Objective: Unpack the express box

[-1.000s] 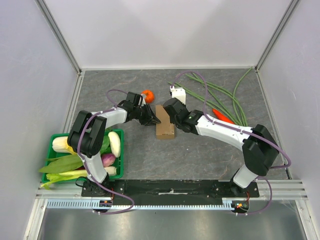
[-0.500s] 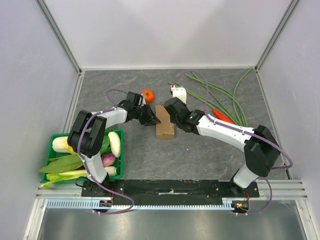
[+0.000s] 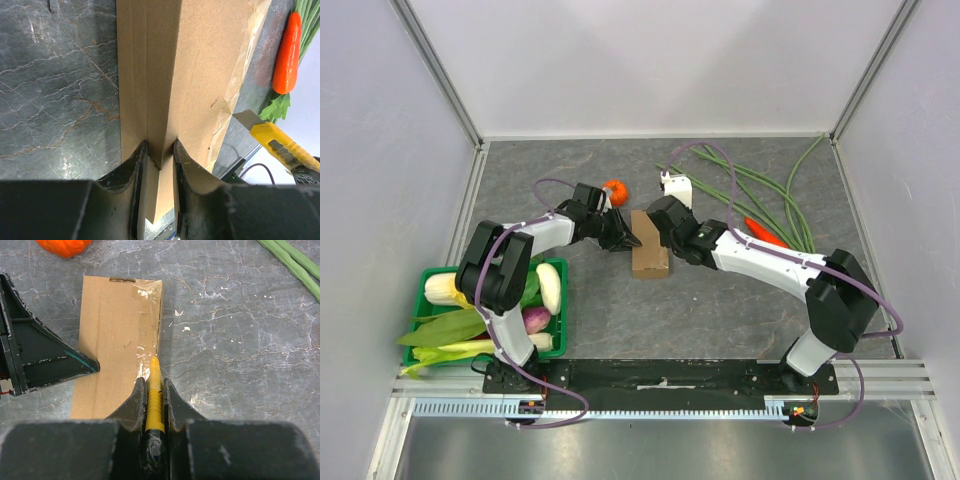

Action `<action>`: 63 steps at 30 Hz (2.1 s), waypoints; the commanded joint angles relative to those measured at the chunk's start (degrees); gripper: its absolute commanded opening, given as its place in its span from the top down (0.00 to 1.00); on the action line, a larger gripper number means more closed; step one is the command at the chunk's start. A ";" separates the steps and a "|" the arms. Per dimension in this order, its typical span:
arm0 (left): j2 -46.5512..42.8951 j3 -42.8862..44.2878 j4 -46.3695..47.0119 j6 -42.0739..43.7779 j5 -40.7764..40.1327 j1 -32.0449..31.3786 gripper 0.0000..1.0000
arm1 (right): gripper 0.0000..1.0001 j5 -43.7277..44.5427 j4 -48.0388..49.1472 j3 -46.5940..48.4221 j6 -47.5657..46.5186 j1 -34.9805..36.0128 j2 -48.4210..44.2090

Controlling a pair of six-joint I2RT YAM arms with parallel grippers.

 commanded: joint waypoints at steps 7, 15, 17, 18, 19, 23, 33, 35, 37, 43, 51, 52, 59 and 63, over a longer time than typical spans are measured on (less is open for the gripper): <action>3.84 -0.76 -6.42 2.26 -8.10 -0.52 0.77 | 1.00 1.74 -0.11 -0.40 0.49 -0.13 1.05; 3.93 -0.40 -7.03 1.56 -8.54 -0.52 0.77 | 1.00 1.74 -0.46 -0.75 0.22 -0.13 1.58; 3.93 -0.14 -7.30 1.11 -8.45 -0.52 0.77 | 1.00 1.22 -0.55 -1.45 0.66 -0.21 1.76; 3.93 -0.14 -7.30 0.85 -8.36 -0.52 0.77 | 1.00 1.13 -0.55 -2.15 0.83 -0.13 1.84; 3.93 -0.14 -7.39 0.41 -8.36 -0.52 0.77 | 1.00 0.95 -0.55 -2.51 1.18 -0.21 1.93; 3.93 -0.14 -7.39 -0.64 -7.92 -0.61 0.77 | 1.00 0.25 -0.55 -3.48 1.54 -0.21 2.11; 2.35 -2.16 -3.09 -2.05 -4.94 -0.61 0.45 | 1.00 -0.89 -0.28 -1.20 -1.00 -0.13 4.57; 1.73 -2.51 -2.03 -1.70 -3.80 -0.52 0.41 | 1.00 -1.68 -0.20 0.56 -1.62 -0.21 5.97; 1.64 -2.60 -1.50 -1.44 -3.53 -0.61 0.39 | 1.00 -3.17 -0.02 1.62 -2.67 -0.21 6.85; 1.91 -2.16 1.31 -2.14 -2.22 -0.52 0.36 | 1.00 -5.37 0.33 2.94 -4.78 -0.21 8.17; 1.38 -3.47 11.76 -5.30 2.00 -0.52 0.32 | 1.00 -5.99 0.42 -0.66 -6.55 -0.21 8.35; 1.20 -3.74 14.04 -5.56 2.18 -0.44 0.32 | 1.00 -5.99 0.51 -1.01 -6.72 -0.21 8.00; 3.04 -1.73 13.02 -7.23 2.10 -0.44 0.34 | 1.00 -8.54 0.77 -0.14 -9.36 -0.13 7.47; 4.28 0.47 7.39 -7.94 -1.06 -0.35 0.48 | 1.00 -10.12 0.68 0.13 -9.71 -0.13 7.29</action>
